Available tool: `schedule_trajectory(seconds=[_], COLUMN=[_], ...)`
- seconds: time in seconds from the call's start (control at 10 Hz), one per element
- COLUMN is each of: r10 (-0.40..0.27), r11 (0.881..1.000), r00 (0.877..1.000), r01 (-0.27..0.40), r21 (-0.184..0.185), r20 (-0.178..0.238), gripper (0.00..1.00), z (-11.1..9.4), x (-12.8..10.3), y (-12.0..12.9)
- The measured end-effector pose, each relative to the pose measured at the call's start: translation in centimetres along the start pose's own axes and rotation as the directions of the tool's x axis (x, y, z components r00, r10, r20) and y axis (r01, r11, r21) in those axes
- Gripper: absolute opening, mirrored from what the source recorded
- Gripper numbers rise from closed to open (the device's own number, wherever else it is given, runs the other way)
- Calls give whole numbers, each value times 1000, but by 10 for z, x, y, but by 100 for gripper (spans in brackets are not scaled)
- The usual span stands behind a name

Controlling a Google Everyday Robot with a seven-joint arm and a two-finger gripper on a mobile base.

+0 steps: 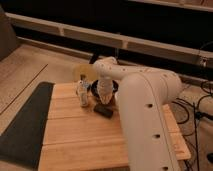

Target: Push the ceramic bowl across the table

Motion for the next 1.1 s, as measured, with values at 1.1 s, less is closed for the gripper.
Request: schedule_trajectory(seconds=[1.1], r10=[-198], r11=[980], r00=[956], r01=[188], r21=[64], r20=[217], gripper=[0], z=[-24], x=[-48], y=[20])
